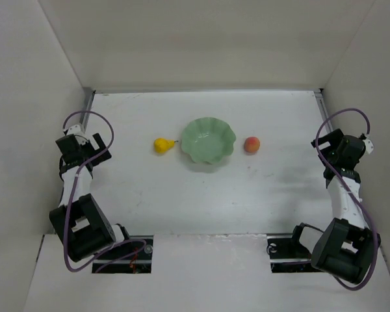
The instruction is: Place and organize the fake fruits in the fruit bowl
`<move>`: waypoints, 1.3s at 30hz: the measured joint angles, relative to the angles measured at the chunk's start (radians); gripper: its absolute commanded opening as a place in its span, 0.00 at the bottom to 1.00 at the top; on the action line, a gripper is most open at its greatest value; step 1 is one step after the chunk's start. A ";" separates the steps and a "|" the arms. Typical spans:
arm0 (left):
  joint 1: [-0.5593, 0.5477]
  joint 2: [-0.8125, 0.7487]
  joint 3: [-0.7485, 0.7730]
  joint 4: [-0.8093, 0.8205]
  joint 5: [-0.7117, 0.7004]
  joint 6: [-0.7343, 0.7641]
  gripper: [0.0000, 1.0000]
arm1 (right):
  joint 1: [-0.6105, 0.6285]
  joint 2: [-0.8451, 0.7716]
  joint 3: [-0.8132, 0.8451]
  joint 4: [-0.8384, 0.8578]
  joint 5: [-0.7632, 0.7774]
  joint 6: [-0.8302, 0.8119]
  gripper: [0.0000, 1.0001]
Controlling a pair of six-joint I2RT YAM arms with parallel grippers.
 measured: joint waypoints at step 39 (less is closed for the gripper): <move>-0.730 0.686 0.745 -0.525 0.026 0.766 0.68 | 0.246 0.182 0.079 -0.003 -0.011 -0.132 1.00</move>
